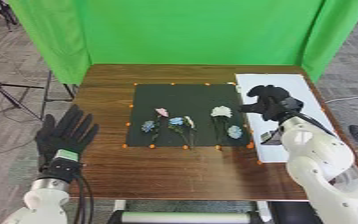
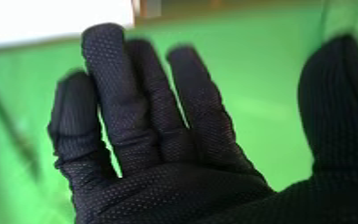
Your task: Arrange flowers
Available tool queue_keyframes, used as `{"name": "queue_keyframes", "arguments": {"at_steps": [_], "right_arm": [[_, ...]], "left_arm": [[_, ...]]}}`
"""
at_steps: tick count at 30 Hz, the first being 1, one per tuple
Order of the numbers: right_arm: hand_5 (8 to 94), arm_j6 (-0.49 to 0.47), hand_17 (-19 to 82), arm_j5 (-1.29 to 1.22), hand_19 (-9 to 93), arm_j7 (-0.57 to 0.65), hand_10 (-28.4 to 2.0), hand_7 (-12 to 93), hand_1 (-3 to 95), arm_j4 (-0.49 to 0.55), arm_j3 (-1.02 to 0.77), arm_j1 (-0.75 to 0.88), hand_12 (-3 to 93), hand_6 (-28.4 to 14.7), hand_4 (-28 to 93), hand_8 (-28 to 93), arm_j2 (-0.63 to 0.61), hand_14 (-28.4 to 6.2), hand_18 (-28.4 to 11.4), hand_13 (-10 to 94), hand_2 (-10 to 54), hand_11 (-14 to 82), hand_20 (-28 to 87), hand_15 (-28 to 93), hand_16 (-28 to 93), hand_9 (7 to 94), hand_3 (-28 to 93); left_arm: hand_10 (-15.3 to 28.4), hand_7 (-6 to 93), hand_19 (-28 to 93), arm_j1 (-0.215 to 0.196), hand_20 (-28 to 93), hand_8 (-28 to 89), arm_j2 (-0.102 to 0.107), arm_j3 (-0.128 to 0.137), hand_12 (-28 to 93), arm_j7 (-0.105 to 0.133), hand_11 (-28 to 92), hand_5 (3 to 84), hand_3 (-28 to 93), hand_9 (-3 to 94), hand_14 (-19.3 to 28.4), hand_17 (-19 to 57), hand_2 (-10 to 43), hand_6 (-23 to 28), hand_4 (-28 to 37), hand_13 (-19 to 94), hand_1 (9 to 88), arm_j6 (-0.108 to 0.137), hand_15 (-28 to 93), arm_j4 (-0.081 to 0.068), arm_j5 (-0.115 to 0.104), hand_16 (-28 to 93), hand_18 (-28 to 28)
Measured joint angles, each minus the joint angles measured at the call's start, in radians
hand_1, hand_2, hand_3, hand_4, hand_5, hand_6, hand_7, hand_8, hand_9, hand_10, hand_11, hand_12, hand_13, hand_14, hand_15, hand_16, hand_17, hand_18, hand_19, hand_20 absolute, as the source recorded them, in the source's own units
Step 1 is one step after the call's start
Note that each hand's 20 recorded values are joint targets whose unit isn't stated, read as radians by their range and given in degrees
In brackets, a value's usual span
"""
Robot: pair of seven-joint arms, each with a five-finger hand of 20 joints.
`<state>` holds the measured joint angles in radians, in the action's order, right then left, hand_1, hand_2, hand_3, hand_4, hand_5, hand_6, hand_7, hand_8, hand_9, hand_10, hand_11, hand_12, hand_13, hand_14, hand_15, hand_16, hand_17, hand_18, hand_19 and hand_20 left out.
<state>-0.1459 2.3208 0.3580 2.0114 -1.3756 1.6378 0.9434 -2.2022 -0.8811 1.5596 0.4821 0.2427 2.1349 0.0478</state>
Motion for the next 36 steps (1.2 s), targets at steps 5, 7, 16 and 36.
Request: {"name": "queue_keyframes", "arguments": {"at_steps": [5,7,16,36], "right_arm": [[39.1,0.232,17,-0.313,47,-0.196,-16.3,15,17.5,-0.023,-0.16,0.055,13.0,-6.1,-26,-11,0.103,-15.8,-18.5,32,5.0,8.6,21,25,11,39.8,82],[41.1,0.275,17,-0.428,43,-0.227,-13.0,16,18.2,-0.023,-0.208,0.069,11.9,-4.0,-27,-12,0.148,-13.4,-17.6,34,5.5,8.4,20,21,12,41.0,84],[39.7,0.218,16,-0.812,29,-0.575,-11.6,11,9.2,-0.113,-0.31,0.135,9.5,-3.2,-27,-11,0.282,-11.3,-15.5,29,3.1,3.5,19,8,16,37.8,83],[39.9,-0.218,14,-1.384,27,-0.382,-11.7,10,8.0,-0.058,-0.61,0.229,10.1,-3.6,-28,-10,0.44,-13.2,-16.4,26,-5.5,3.0,21,6,18,35.4,79]], "left_arm": [[10.2,12.4,31,-0.004,11,-9,0.0,0.047,8,-0.007,15,34.7,72,26.6,10.1,-6.2,10.1,5.5,-28.3,17,22.0,-0.06,23,-0.018,0.038,-7,12.9],[10.3,11.4,31,-0.002,11,-9,0.001,0.064,8,-0.013,14,34.4,70,26.4,10.0,-6.2,11.1,5.4,-28.3,17,21.2,-0.072,22,-0.029,0.058,-7,12.8],[10.3,9.1,31,0.021,11,-8,0.033,0.11,9,-0.015,11,33.9,58,25.9,9.9,-6.4,16.2,5.6,-28.3,17,21.6,-0.098,20,-0.062,0.074,-6,13.1],[10.6,9.9,31,-0.1,11,-8,-0.006,0.19,8,0.088,12,35.0,66,27.9,9.9,-6.0,14.1,5.8,-28.3,19,20.0,-0.034,21,-0.025,0.03,-7,12.7]]}}
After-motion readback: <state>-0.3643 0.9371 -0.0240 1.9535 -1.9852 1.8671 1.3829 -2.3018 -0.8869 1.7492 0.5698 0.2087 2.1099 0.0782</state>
